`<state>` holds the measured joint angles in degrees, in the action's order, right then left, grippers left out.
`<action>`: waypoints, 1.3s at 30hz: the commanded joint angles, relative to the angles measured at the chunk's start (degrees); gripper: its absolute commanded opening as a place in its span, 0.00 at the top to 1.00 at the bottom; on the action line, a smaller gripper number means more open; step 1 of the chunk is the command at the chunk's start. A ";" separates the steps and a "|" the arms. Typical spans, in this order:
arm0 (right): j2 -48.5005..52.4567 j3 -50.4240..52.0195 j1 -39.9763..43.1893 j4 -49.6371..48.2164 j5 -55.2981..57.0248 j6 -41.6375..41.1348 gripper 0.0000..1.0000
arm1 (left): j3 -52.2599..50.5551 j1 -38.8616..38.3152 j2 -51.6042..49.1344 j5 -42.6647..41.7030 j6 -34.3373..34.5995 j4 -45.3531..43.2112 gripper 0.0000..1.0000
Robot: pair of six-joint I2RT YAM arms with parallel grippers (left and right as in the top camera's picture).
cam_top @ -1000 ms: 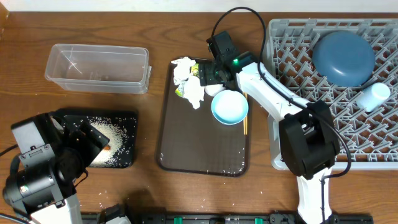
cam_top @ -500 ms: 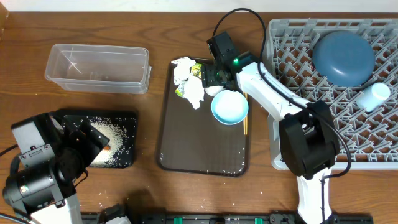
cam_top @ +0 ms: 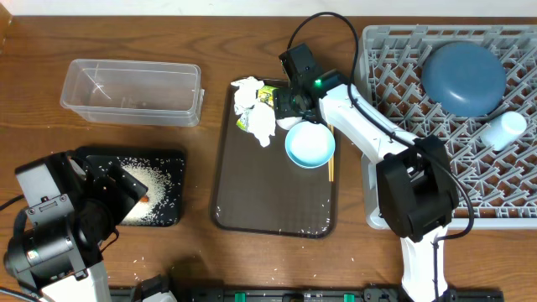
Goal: Sort waste into correct bins and load items into the dishwasher rack
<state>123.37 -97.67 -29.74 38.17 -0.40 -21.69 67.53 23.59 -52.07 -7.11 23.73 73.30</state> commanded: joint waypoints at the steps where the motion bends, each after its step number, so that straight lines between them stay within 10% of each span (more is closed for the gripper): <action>1: 0.52 0.09 -0.94 -0.09 0.44 0.07 0.34 | -0.13 0.22 0.00 0.72 -0.57 0.20 0.03; 22: -14.64 -17.29 6.05 15.65 3.98 2.84 0.51 | -0.13 0.22 0.00 0.72 -0.57 0.20 0.03; 39: -28.26 -16.57 44.61 33.31 7.34 8.00 0.51 | -0.13 0.22 0.00 0.72 -0.57 0.20 0.03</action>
<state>94.87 -115.22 9.37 70.74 11.05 -15.00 67.53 23.59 -52.07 -7.11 23.73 73.32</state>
